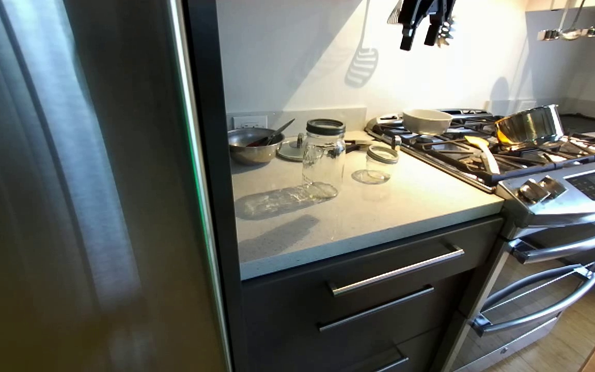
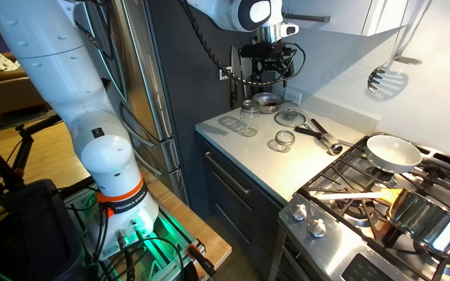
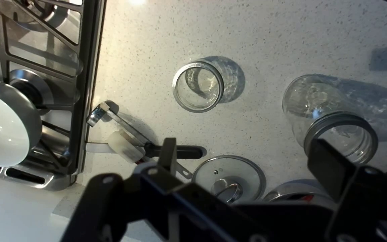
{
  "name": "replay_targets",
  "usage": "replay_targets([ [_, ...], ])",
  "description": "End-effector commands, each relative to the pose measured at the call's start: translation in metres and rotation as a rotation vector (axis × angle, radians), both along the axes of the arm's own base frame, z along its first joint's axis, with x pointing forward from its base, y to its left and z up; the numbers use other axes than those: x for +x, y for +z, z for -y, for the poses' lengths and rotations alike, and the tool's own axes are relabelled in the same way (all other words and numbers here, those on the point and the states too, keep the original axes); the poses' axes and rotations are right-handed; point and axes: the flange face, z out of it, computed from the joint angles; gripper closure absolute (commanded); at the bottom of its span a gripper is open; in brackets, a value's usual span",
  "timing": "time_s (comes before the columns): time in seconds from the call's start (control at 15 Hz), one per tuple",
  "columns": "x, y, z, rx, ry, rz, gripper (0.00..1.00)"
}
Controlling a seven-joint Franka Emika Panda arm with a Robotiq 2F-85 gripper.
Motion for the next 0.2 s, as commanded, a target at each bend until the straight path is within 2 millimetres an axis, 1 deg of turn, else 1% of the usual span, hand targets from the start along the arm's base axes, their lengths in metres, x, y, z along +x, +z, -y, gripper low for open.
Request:
replay_targets([
  [0.0,0.0001,0.0004,-0.0001,0.0,0.0,-0.001,0.0],
  [0.13,0.0001,0.0004,-0.0003,0.0,0.0,-0.001,0.0],
])
